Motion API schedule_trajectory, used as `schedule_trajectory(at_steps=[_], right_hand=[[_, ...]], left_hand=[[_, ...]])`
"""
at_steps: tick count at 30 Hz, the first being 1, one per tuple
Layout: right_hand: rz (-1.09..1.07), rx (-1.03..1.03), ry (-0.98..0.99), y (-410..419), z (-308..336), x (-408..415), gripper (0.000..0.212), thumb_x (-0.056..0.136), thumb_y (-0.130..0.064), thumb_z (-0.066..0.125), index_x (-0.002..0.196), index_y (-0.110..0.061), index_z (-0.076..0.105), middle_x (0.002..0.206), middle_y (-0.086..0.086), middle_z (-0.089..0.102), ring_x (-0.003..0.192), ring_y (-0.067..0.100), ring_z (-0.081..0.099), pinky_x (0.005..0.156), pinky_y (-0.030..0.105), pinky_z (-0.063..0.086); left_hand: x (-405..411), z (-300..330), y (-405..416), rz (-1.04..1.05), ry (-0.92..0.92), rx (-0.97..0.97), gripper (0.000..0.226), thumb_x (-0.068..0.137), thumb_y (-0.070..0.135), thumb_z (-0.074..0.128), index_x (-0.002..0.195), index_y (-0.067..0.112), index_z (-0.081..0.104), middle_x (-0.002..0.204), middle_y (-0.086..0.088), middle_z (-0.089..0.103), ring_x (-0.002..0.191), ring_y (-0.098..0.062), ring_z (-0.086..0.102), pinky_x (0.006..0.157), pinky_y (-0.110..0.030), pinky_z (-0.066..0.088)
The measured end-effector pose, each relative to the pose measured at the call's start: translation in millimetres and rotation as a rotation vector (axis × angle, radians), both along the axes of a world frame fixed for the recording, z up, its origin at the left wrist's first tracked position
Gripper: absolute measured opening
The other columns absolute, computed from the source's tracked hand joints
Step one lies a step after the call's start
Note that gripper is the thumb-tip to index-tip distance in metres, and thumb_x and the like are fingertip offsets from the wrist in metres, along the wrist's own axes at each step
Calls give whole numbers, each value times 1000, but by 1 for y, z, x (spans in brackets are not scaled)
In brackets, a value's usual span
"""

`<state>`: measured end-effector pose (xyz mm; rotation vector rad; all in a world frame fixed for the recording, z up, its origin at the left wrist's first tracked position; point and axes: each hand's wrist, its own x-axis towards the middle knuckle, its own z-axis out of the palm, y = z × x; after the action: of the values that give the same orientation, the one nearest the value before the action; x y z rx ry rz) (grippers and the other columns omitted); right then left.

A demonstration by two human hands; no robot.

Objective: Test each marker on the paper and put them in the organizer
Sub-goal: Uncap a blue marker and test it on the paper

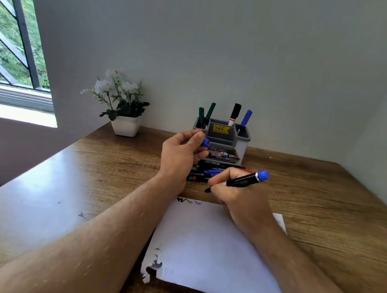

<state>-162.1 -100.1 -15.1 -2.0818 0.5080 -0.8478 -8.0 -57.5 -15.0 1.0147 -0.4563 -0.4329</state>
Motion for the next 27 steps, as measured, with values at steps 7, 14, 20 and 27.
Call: schedule_trajectory(at_steps=[7, 14, 20, 27], right_hand=[[-66, 92, -45, 0, 0, 1, 25, 76, -6, 65, 55, -15, 57, 43, -6, 50, 48, 10, 49, 50, 20, 38], [-112, 41, -17, 2, -3, 3, 21, 74, -16, 66, 56, -9, 60, 43, -4, 52, 44, 6, 48, 42, 15, 36], [-109, 9, 46, 2, -4, 4, 22, 70, -20, 64, 51, -11, 57, 43, -3, 52, 43, 5, 48, 40, 14, 36], [-135, -5, 63, 1, -2, 4, 23, 73, -20, 64, 54, -9, 56, 44, -3, 53, 43, 6, 48, 43, 21, 38]], left_hand=[[-1, 0, 1, 15, -7, 11, 5, 94, 17, 68, 97, 15, 71, 90, -5, 73, 76, -11, 71, 70, -24, 59], [0, 0, 0, 23, -23, 20, 7, 94, 16, 67, 100, 14, 71, 90, -5, 73, 76, -11, 71, 70, -24, 59], [0, -1, -1, 20, -31, 18, 7, 93, 16, 68, 99, 15, 72, 83, -1, 75, 72, -9, 72, 67, -22, 58], [1, -1, -2, 29, -35, 23, 7, 92, 16, 69, 98, 15, 72, 84, -2, 76, 73, -10, 72, 67, -22, 58]])
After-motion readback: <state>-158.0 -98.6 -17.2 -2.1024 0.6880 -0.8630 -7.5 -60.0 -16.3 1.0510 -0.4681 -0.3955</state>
